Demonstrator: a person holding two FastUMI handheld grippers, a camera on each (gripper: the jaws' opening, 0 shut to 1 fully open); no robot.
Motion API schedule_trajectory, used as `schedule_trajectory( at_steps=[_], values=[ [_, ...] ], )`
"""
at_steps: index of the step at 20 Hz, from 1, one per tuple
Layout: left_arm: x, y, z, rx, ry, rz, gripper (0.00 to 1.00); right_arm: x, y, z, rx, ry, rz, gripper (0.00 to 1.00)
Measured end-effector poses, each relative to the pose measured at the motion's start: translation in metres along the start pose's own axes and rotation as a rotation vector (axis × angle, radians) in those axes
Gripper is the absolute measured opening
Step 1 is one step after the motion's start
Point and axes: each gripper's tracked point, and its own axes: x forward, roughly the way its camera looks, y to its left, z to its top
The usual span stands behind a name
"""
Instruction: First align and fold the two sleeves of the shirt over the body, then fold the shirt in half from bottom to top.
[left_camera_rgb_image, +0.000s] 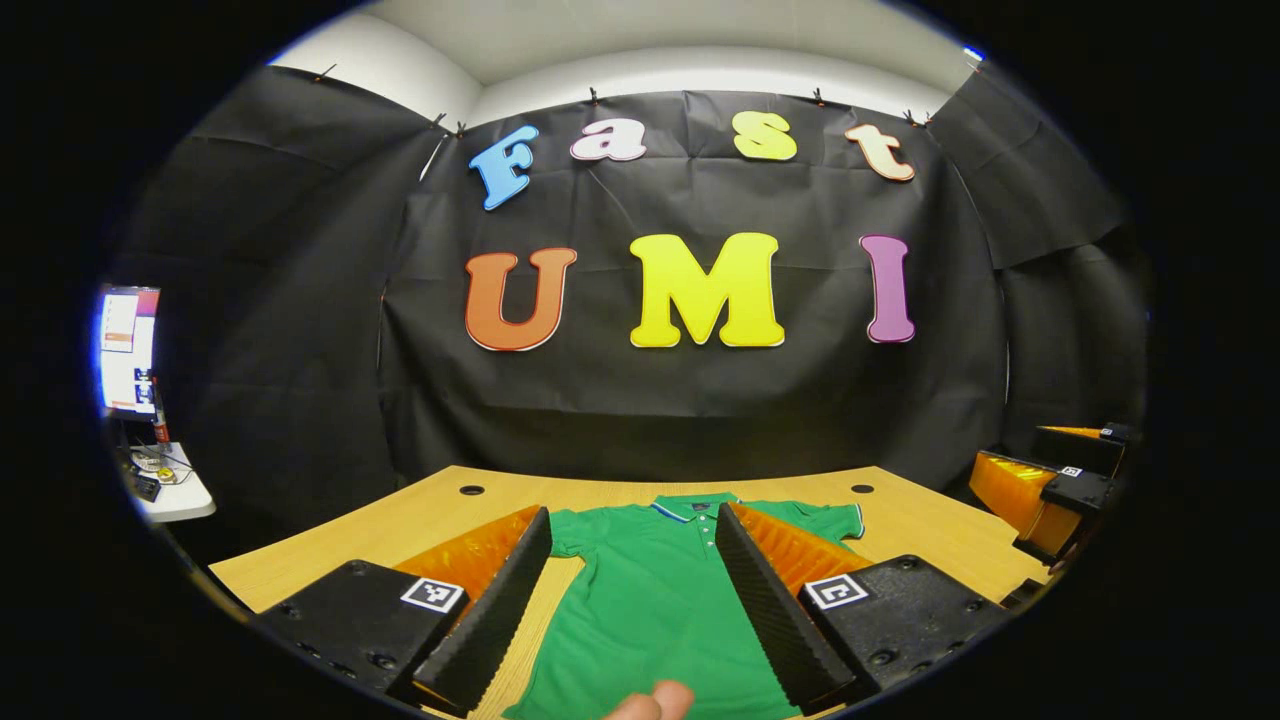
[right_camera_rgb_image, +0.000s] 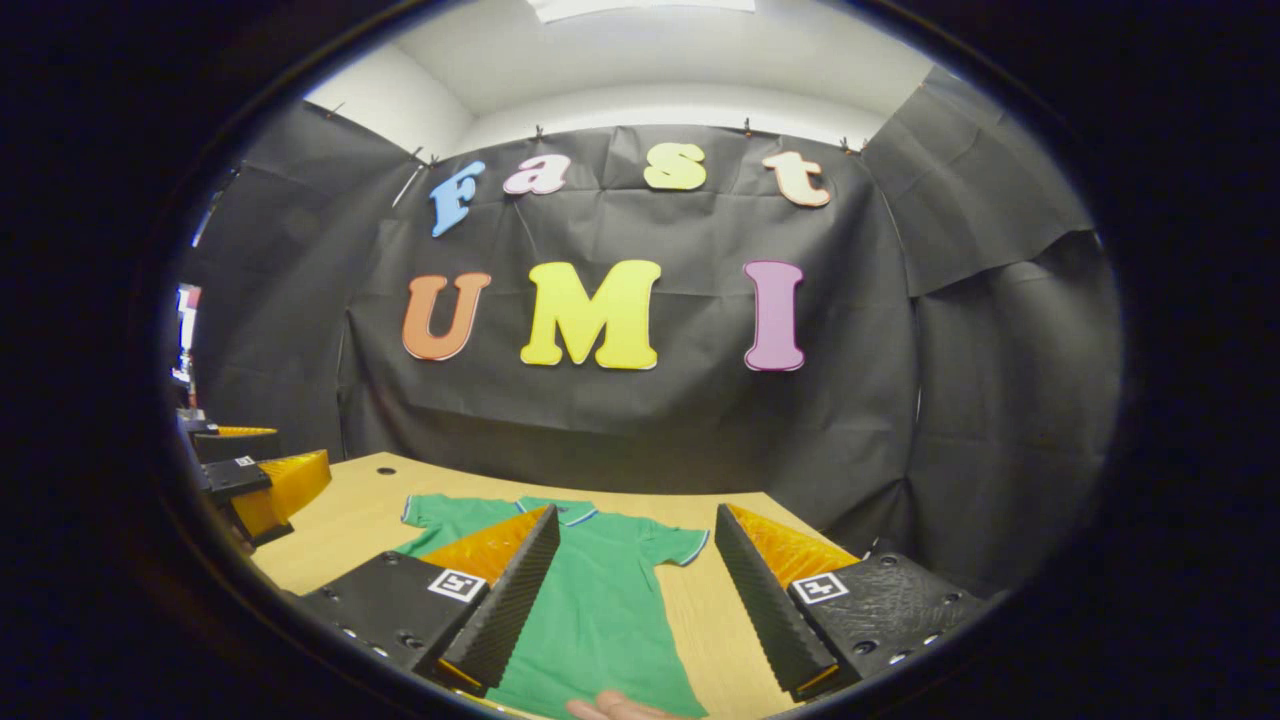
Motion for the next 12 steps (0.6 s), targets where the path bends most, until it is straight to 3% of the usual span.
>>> schedule_trajectory(
  at_steps=[12],
  values=[
    [0.004,-0.001,-0.005,-0.001,0.014,0.005,1.00,0.008,0.005,-0.020,-0.043,0.038,0.000,0.96]
  ],
)
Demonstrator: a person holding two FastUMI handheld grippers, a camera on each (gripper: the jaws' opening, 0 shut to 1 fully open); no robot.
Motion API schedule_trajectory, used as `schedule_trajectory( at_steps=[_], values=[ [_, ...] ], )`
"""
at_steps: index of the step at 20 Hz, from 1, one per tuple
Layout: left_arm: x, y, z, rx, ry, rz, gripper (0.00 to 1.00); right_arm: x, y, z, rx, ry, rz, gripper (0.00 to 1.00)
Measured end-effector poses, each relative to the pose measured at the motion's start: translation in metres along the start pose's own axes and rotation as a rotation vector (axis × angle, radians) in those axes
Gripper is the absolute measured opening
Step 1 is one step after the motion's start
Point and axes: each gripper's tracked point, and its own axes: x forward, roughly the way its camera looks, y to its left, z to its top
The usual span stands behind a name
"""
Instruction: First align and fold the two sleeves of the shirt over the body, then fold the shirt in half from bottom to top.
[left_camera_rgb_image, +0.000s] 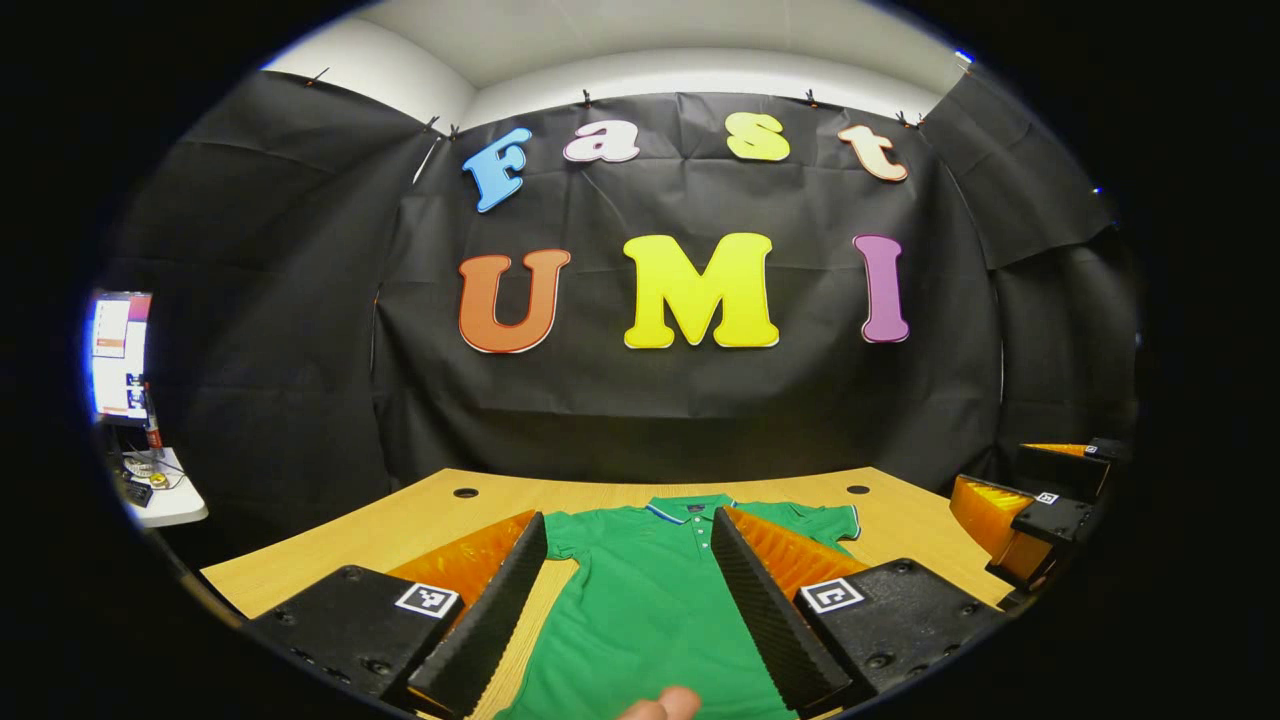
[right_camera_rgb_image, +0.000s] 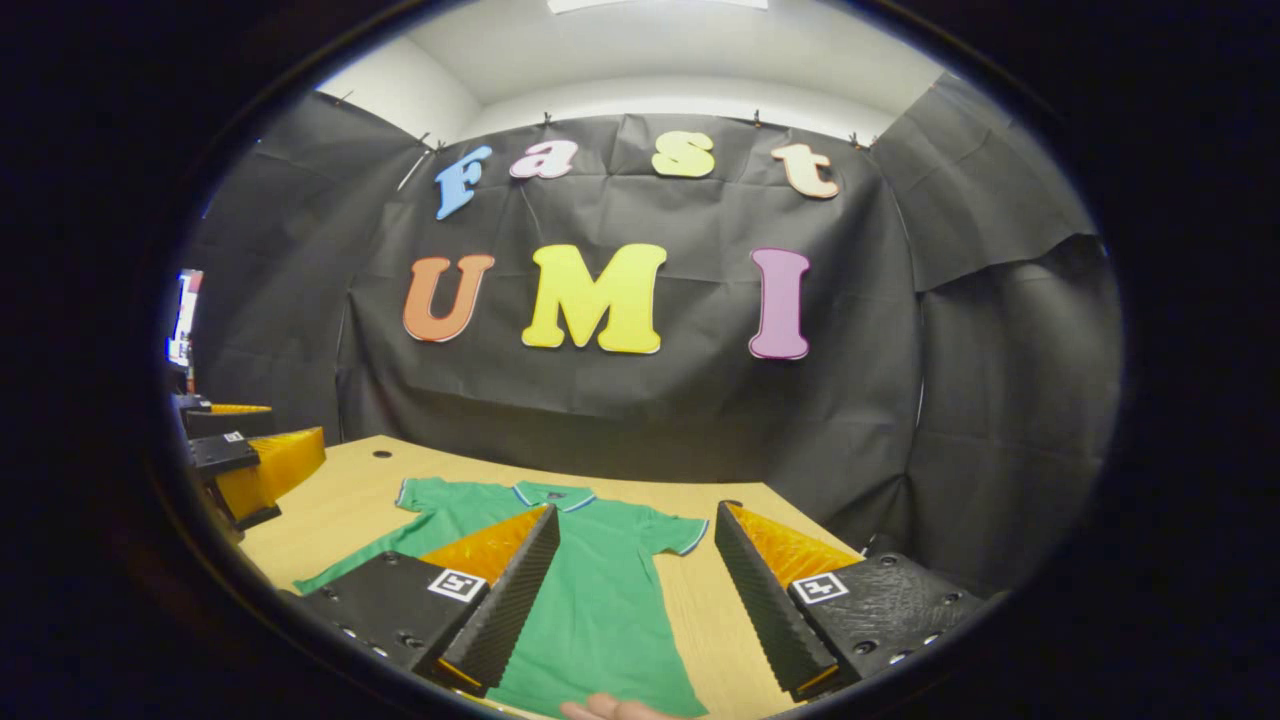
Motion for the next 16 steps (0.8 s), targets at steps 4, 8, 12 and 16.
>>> schedule_trajectory(
  at_steps=[4,8,12,16],
  values=[
    [0.007,0.005,-0.004,-0.014,0.007,0.020,1.00,0.005,0.001,-0.007,-0.013,0.020,0.005,0.96],
    [0.007,-0.001,-0.010,-0.024,0.030,0.002,1.00,0.007,0.002,-0.013,-0.021,0.027,0.013,0.96],
    [0.007,-0.005,-0.011,-0.020,0.027,-0.013,1.00,0.012,-0.002,-0.009,-0.028,0.018,0.008,0.96],
    [0.007,-0.010,-0.012,-0.004,0.019,-0.025,1.00,0.030,-0.002,-0.002,-0.064,-0.008,0.023,0.95]
  ],
)
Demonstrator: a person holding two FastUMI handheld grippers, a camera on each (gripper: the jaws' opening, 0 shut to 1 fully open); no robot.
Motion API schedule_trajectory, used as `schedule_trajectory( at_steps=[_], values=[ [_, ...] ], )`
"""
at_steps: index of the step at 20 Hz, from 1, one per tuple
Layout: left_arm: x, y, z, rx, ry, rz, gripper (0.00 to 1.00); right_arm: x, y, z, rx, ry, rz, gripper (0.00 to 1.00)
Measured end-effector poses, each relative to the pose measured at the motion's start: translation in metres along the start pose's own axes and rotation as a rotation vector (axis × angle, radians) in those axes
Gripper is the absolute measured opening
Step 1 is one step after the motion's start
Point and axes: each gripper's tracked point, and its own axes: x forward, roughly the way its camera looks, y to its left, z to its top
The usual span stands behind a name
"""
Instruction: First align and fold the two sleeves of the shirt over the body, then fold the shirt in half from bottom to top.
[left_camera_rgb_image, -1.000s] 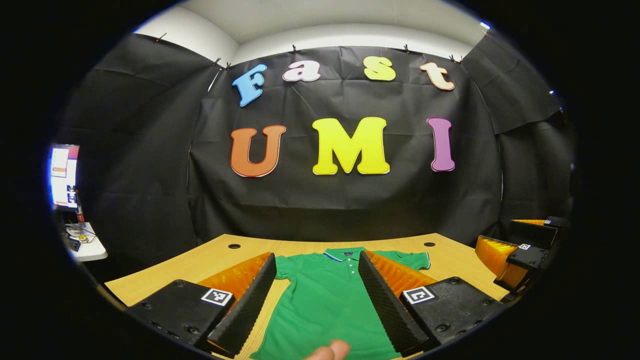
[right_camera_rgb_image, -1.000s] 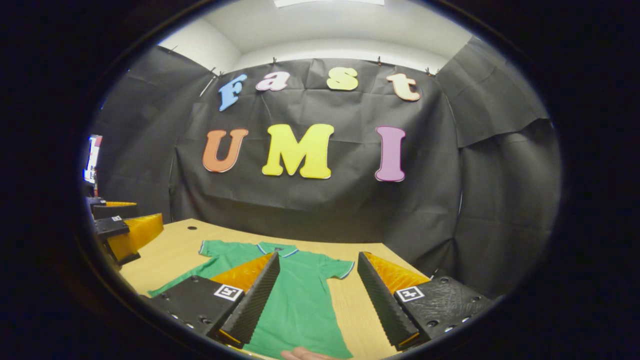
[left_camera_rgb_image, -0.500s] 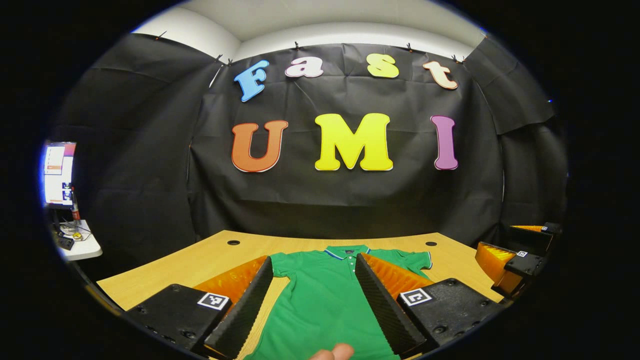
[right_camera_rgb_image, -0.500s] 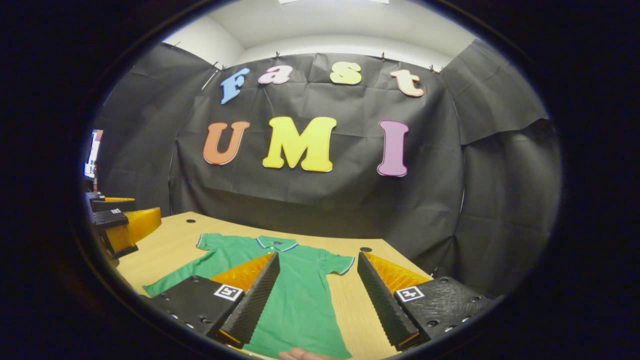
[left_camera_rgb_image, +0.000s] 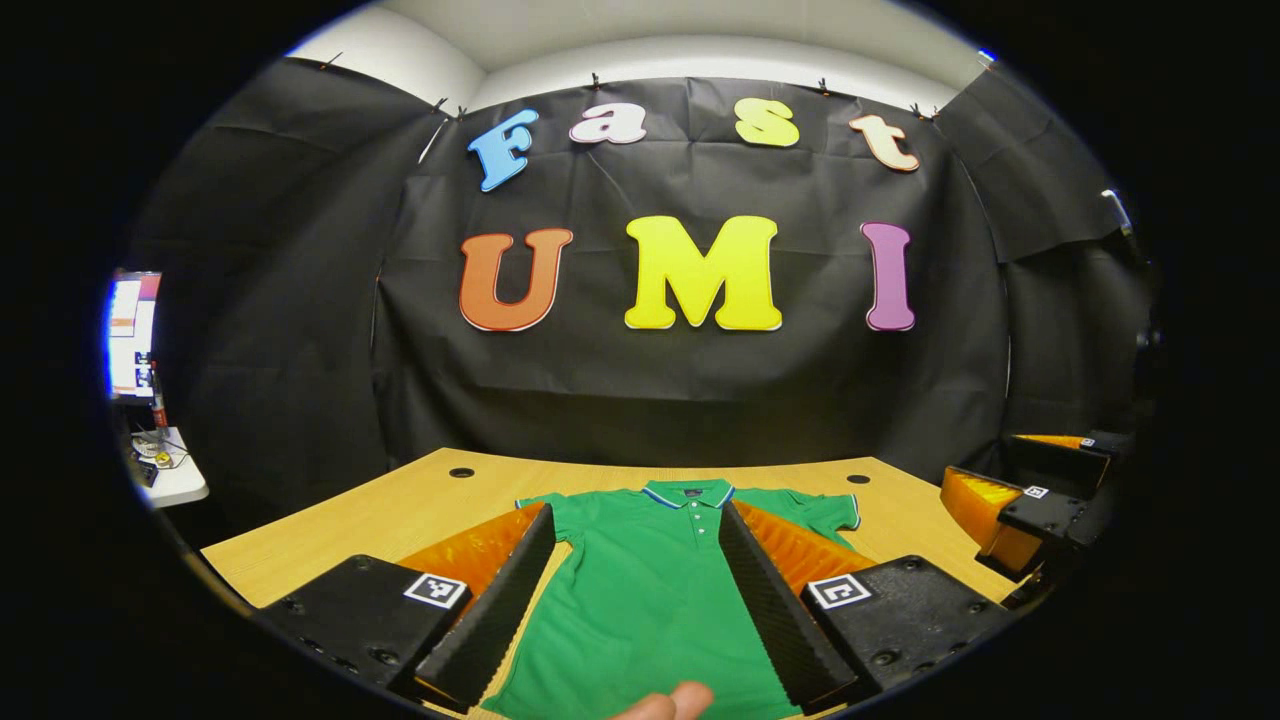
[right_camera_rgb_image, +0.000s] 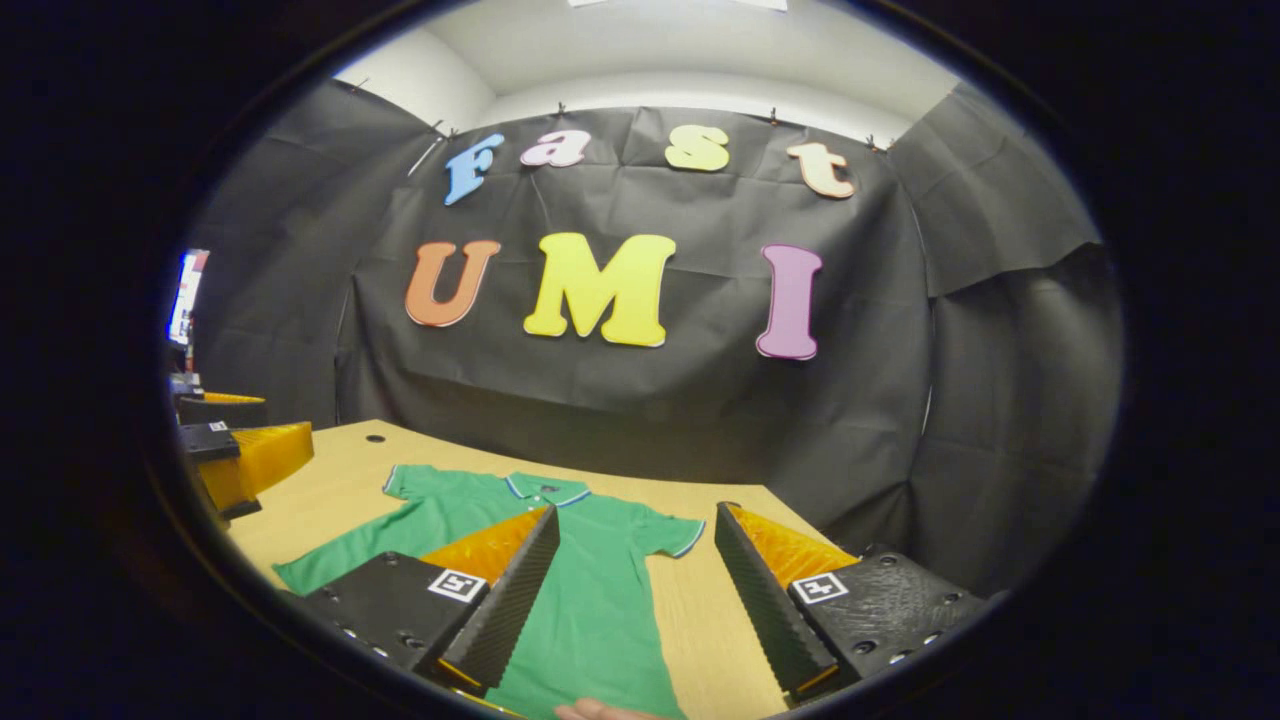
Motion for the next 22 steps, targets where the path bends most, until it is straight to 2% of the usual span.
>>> schedule_trajectory(
  at_steps=[4,7,10,13,14,15,17,19,20,21,22],
  values=[
    [0.001,-0.006,-0.004,0.016,0.004,-0.005,1.00,0.050,-0.014,-0.002,-0.051,0.018,-0.032,0.95],
    [0.003,-0.002,-0.004,0.042,-0.007,0.021,1.00,0.109,-0.021,-0.015,-0.065,0.062,-0.028,0.95],
    [0.005,-0.001,-0.006,0.089,-0.016,0.039,1.00,0.171,-0.041,-0.055,-0.041,0.188,-0.078,0.96],
    [0.008,0.000,-0.007,0.081,-0.025,0.041,1.00,0.219,-0.053,-0.101,-0.001,0.338,-0.130,0.94],
    [0.009,0.000,-0.009,0.072,-0.020,0.040,0.98,0.234,-0.052,-0.112,-0.004,0.367,-0.121,0.94],
    [0.010,0.001,-0.011,0.063,-0.014,0.042,1.00,0.250,-0.049,-0.120,-0.006,0.378,-0.101,0.94],
    [0.012,0.003,-0.015,0.065,0.002,0.049,1.00,0.270,-0.053,-0.131,-0.014,0.390,-0.119,0.92],
    [0.015,0.012,-0.014,0.075,-0.003,0.077,1.00,0.286,-0.061,-0.148,0.004,0.447,-0.149,0.94],
    [0.017,0.015,-0.012,0.070,-0.005,0.084,0.94,0.292,-0.067,-0.156,0.036,0.479,-0.170,0.94],
    [0.019,0.018,-0.015,0.061,-0.004,0.086,1.00,0.296,-0.078,-0.164,0.067,0.508,-0.217,0.94],
    [0.020,0.019,-0.017,0.052,0.002,0.087,1.00,0.300,-0.083,-0.174,0.109,0.529,-0.240,0.94]
  ],
)
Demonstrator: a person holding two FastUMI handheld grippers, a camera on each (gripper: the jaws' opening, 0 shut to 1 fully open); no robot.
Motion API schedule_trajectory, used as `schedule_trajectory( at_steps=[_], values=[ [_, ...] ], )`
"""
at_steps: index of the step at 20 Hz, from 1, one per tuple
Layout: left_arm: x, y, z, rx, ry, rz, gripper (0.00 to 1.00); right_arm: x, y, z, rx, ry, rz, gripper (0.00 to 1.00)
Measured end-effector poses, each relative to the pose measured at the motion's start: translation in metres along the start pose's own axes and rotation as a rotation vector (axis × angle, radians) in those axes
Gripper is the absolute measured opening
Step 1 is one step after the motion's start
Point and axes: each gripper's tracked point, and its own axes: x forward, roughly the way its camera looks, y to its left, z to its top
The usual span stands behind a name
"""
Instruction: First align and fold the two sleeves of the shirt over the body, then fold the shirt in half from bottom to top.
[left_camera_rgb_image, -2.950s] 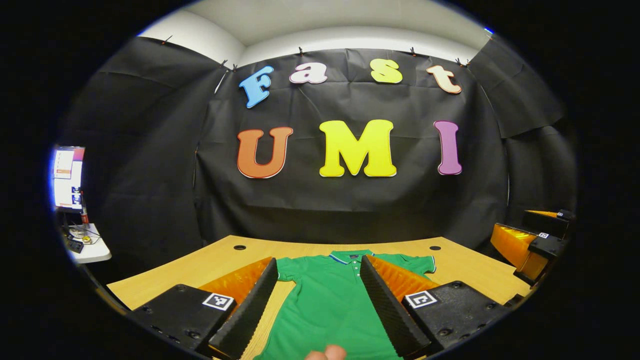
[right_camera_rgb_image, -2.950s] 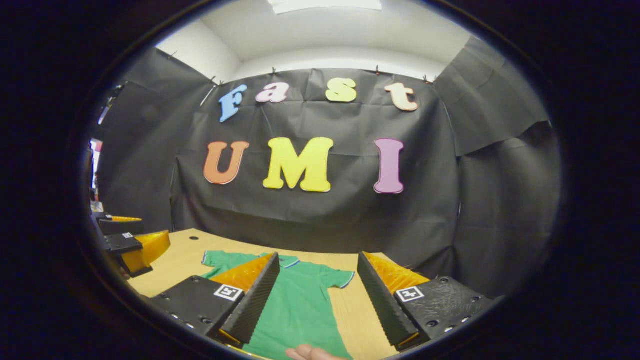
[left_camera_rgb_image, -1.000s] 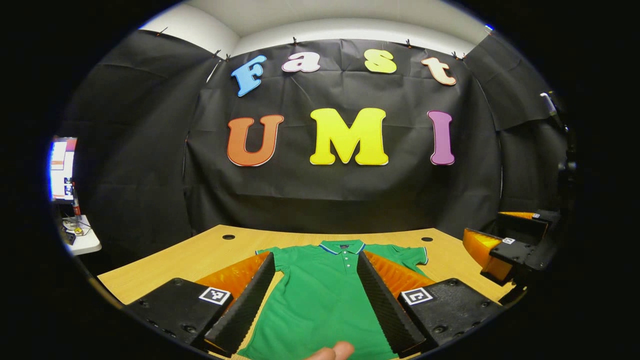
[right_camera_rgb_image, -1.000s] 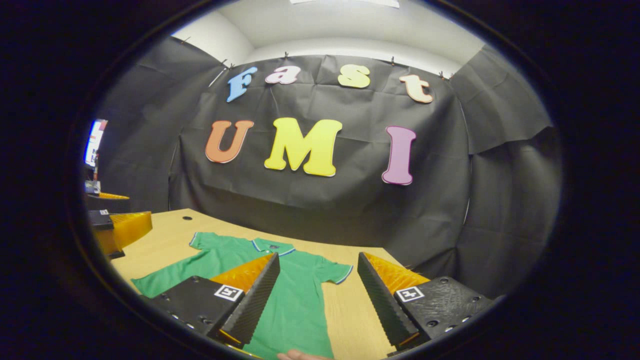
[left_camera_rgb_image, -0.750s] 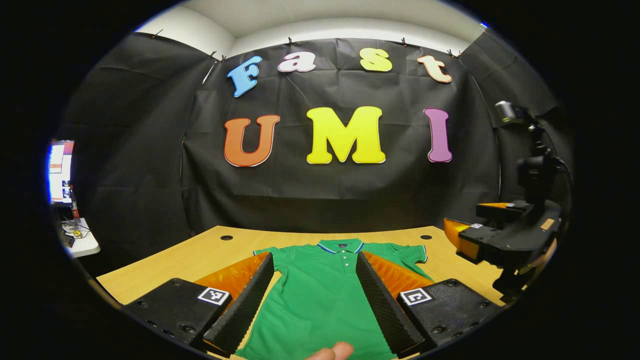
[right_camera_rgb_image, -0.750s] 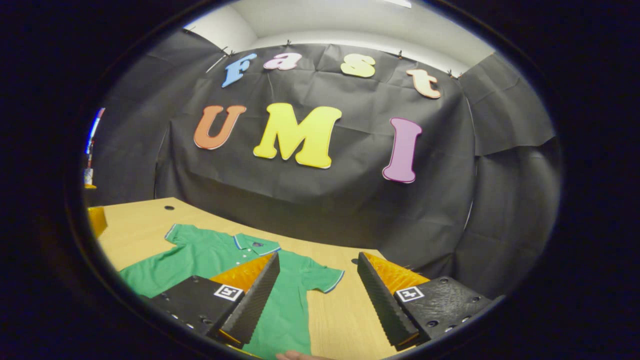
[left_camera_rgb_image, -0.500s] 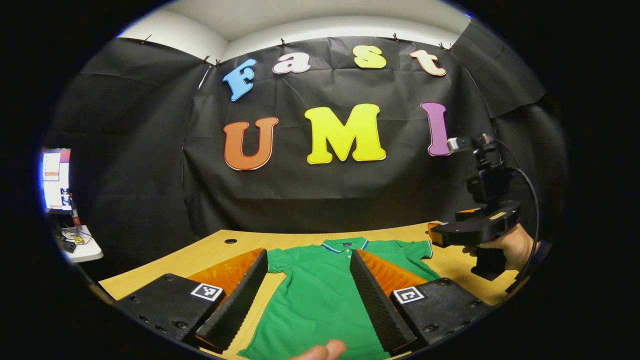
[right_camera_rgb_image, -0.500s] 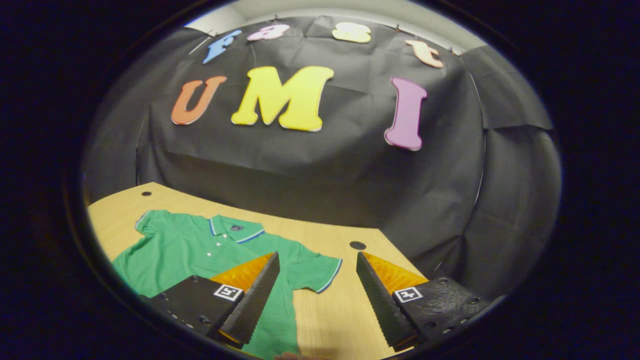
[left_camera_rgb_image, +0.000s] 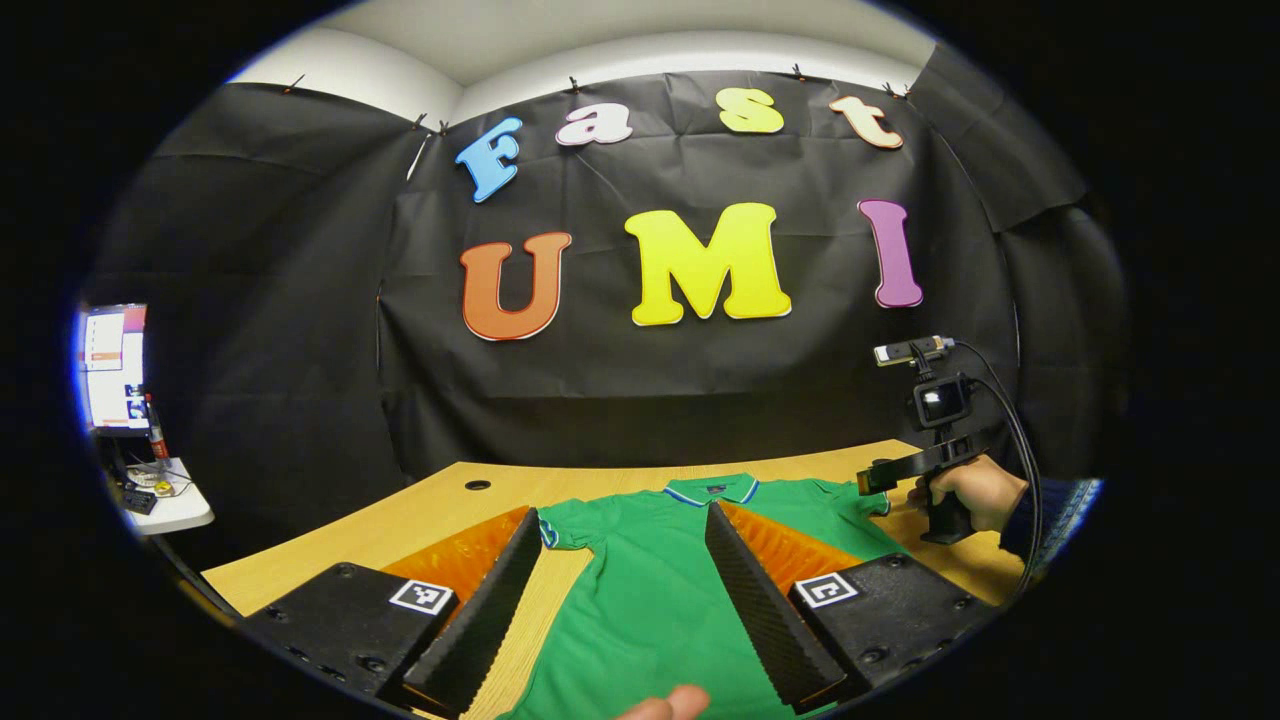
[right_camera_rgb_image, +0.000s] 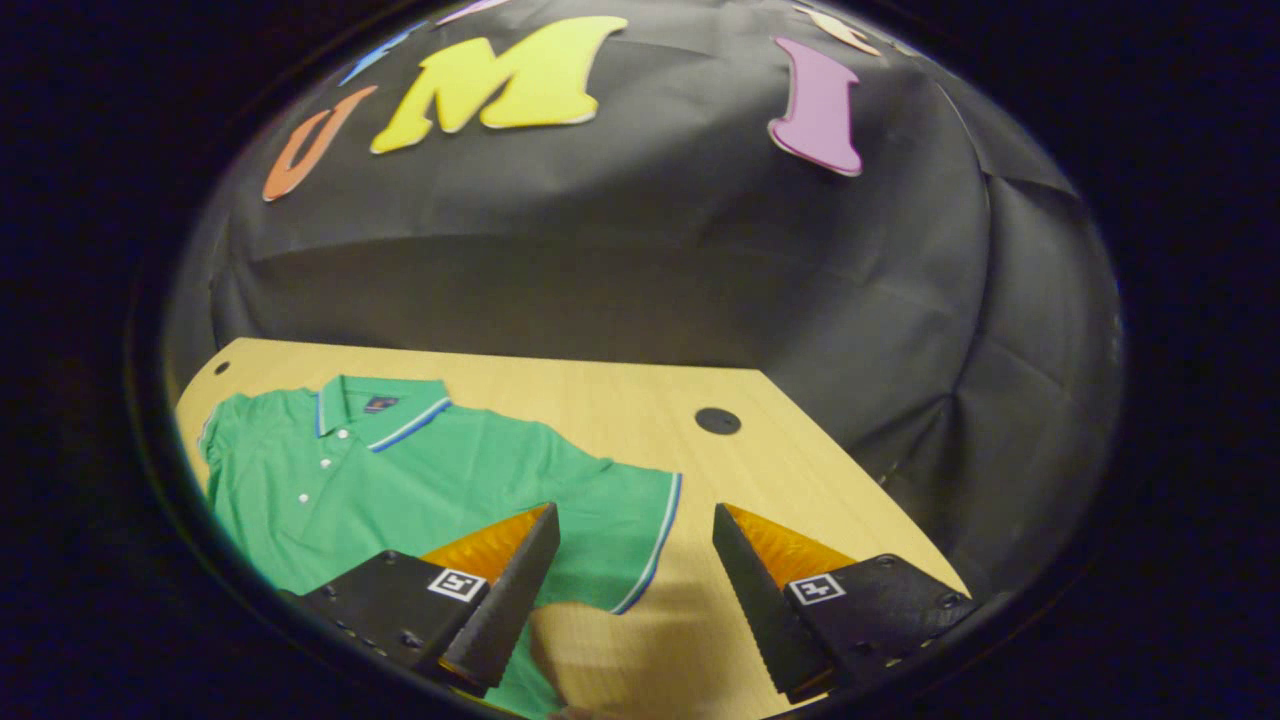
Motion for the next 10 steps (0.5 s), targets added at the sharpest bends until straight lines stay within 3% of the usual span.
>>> schedule_trajectory(
  at_steps=[6,8,10],
  values=[
    [0.013,0.000,-0.028,-0.014,0.078,0.005,1.00,0.016,0.014,-0.041,0.051,0.153,0.106,0.93],
    [0.014,-0.001,-0.034,0.004,0.095,0.013,1.00,0.019,0.018,-0.035,0.092,0.133,0.130,0.92],
    [0.016,0.000,-0.036,0.006,0.099,0.018,1.00,0.026,0.018,-0.034,0.120,0.138,0.128,0.70]
  ],
)
